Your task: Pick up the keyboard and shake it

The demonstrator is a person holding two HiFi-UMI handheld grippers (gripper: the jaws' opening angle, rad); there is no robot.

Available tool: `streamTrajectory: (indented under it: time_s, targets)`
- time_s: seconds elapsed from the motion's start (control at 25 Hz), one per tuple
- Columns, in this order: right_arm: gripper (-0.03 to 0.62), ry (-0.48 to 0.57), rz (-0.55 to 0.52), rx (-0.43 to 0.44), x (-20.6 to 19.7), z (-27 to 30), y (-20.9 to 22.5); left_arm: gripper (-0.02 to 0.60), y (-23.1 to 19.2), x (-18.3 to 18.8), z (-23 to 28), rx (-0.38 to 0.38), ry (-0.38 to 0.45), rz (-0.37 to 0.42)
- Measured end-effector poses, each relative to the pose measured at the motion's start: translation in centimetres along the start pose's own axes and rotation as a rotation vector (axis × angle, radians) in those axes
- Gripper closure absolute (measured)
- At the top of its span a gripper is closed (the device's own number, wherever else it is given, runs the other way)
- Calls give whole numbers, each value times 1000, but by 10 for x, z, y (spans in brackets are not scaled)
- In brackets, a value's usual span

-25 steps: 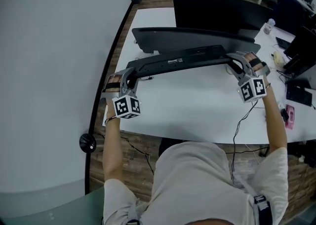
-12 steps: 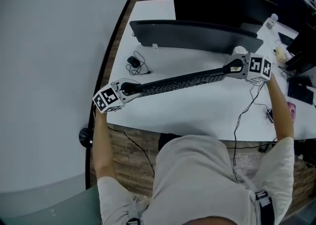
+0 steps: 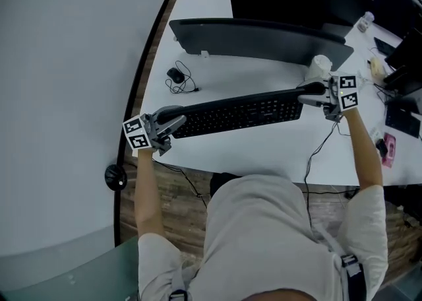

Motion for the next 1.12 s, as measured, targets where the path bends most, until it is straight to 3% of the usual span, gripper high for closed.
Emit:
streamTrajectory:
  time_s: [0.16,0.36,0.4,0.52,0.64,0.92,1.12]
  targets:
    - [473,121,105,0,-12,-1,12,468,0,-29,-6,0,38,-112]
    - [457,310,286,13,-21,4,25,469,5,-70,-16,-8,144,-221]
    - [415,328,318,10,-26,7,29,468,6,-79,-18,0,158,-237]
    - [382,273,414,-12,-56,17,38,468,6,-111,-26,42,162,-304]
    - [448,222,497,-30,-81,24,45,468,0,-132,-33,93,145,-399]
    - [465,244,712,-142,-122,23,64,437,-26,-147,-27,304,66,-506]
    - [462,272,850,-220,-144,19,76,430,-43,-154,-16,341,-4,-652]
Point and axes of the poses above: the fingertips, and each gripper's own axes: z forward along the fingers, y to its right, x out of its top, the point moved 6 cm from there along -z, backward along the fingers, and after that the axes turned 6 degrees about y, right-handed, at the moved point
